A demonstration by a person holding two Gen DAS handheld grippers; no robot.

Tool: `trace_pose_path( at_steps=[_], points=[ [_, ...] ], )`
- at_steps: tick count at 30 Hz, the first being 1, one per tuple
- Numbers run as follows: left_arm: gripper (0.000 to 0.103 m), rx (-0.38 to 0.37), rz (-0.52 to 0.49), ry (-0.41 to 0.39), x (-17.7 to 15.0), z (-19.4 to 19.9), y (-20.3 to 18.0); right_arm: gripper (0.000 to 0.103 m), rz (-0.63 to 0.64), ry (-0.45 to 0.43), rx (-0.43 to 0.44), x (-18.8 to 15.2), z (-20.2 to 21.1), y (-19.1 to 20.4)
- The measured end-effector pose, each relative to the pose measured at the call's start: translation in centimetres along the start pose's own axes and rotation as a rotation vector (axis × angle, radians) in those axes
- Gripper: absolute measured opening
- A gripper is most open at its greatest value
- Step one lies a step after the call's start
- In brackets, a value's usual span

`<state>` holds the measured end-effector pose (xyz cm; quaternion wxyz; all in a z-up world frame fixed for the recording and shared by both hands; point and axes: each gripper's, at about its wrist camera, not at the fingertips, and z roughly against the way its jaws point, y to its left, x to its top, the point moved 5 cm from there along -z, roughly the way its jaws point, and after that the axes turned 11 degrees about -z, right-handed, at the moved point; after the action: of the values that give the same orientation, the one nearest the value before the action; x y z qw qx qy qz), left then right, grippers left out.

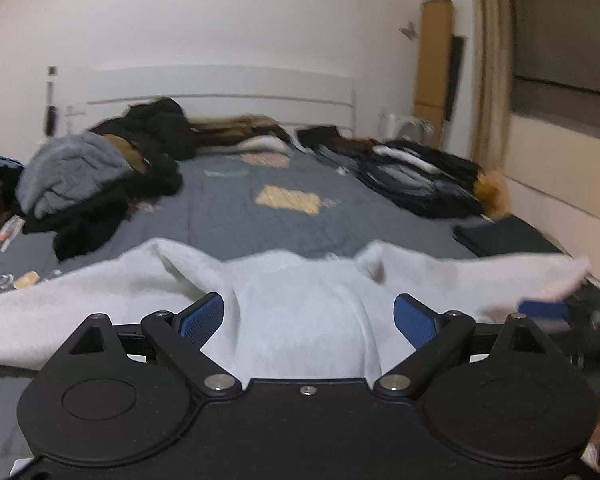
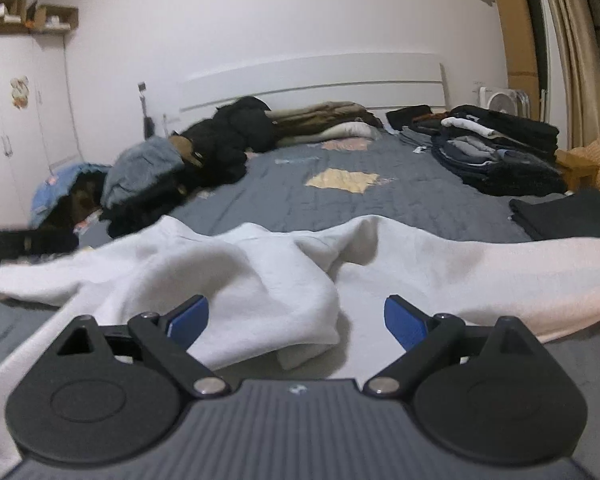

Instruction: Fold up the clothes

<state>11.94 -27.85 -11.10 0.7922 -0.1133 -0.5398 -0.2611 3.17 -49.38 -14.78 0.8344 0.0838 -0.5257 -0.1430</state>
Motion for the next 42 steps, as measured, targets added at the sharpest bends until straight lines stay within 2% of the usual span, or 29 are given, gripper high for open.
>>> trace_pose_path(
  at_steps=[5,8,10,14,18,21,22,25,28,30,32,34,37,40,41,42],
  points=[
    [0.092,-0.005,0.007,-0.045,1.7,-2.1,-0.3,0.094,0.039,0.024,0.064,2.0,-2.0,0.6],
    [0.092,0.030,0.022,-0.026,1.0,-4.1,0.2,0.094,0.099,0.065,0.104,3.1,-4.1,1.6],
    [0.092,0.047,0.042,-0.012,0.1,-5.5,0.6,0.095,0.095,0.070,0.146,3.3,-5.5,2.2],
    [0.092,0.044,0.017,0.108,-3.3,-7.8,0.6,0.094,0.046,0.125,0.176,1.4,-8.7,2.7],
    [0.094,0.042,-0.024,0.242,-6.9,-10.0,0.4,0.094,0.205,0.208,0.124,-1.9,-10.8,3.5],
    [0.096,0.040,-0.055,0.342,-9.6,-11.6,0.3,0.094,0.216,0.246,0.119,-3.2,-11.4,3.0],
    [0.097,0.037,-0.053,0.358,-10.0,-11.9,0.5,0.094,0.211,0.261,0.124,-3.5,-11.5,2.8],
    [0.095,0.022,0.001,0.337,-9.0,-11.8,1.6,0.094,0.183,0.256,0.140,-3.1,-11.4,2.0],
    [0.086,0.007,0.055,0.315,-8.0,-11.7,2.7,0.094,0.103,0.219,0.139,-1.5,-11.0,1.1],
    [0.084,-0.003,0.091,0.301,-7.3,-11.6,3.4,0.094,0.051,0.193,0.138,-0.6,-10.7,0.4],
    [0.069,-0.014,0.127,0.287,-6.7,-11.5,4.2,0.094,0.005,0.176,0.129,0.0,-10.8,-0.3],
    [0.064,-0.024,0.163,0.272,-6.0,-11.5,4.9,0.094,-0.028,0.186,0.099,-0.3,-11.7,-1.0],
    [0.065,-0.039,0.217,0.250,-5.0,-11.3,6.0,0.094,-0.057,0.225,0.047,-1.0,-13.2,-1.4],
    [0.062,-0.061,0.210,0.284,-6.3,-12.1,5.9,0.094,-0.087,0.251,0.048,-1.7,-14.0,-1.3],
    [0.051,-0.069,0.203,0.300,-6.9,-12.4,5.8,0.092,-0.095,0.259,0.050,-1.9,-14.2,-1.3],
    [0.045,-0.077,0.196,0.315,-7.5,-12.8,5.6,0.091,-0.094,0.261,0.054,-2.1,-14.2,-1.2]
  ],
)
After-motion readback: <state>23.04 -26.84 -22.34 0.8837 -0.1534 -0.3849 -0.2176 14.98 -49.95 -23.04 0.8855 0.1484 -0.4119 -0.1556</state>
